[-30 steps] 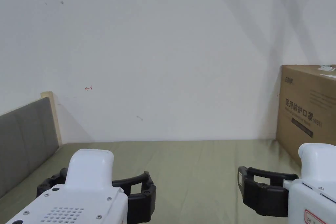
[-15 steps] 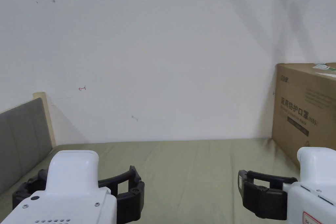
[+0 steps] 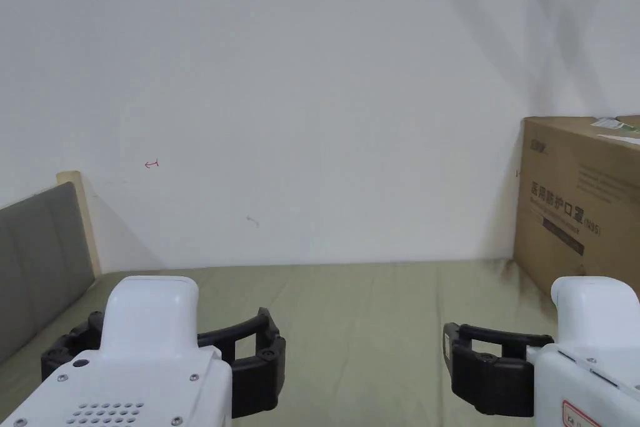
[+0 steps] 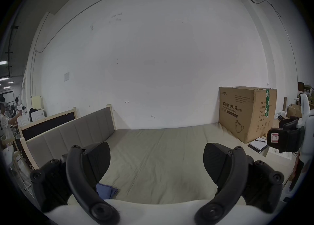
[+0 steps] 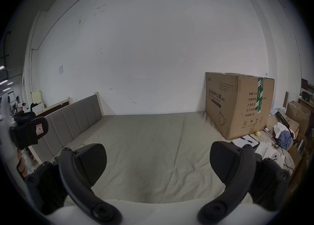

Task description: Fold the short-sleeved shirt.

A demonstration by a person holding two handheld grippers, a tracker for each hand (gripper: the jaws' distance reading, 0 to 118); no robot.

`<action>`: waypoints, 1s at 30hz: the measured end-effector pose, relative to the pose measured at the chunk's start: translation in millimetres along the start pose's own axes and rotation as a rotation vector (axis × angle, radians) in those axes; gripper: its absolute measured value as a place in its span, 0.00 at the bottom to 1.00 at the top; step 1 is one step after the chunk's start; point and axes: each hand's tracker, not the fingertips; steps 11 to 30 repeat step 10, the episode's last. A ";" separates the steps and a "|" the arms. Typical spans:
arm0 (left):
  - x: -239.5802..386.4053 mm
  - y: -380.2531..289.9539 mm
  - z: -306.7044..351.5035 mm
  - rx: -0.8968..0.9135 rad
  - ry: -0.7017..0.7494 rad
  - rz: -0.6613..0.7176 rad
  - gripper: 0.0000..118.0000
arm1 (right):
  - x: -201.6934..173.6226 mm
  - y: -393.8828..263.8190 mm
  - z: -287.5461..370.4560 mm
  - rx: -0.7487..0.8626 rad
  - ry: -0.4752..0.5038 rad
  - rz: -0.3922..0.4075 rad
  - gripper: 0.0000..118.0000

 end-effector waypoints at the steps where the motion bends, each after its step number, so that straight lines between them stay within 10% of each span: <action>1: 0.6 -0.7 0.2 0.002 -0.006 -0.009 0.93 | 0.0 0.0 0.5 0.001 0.002 -0.001 1.00; 30: -3.5 -2.7 2.3 -0.007 -0.011 0.022 0.93 | 0.5 0.2 3.1 -0.001 0.004 -0.015 1.00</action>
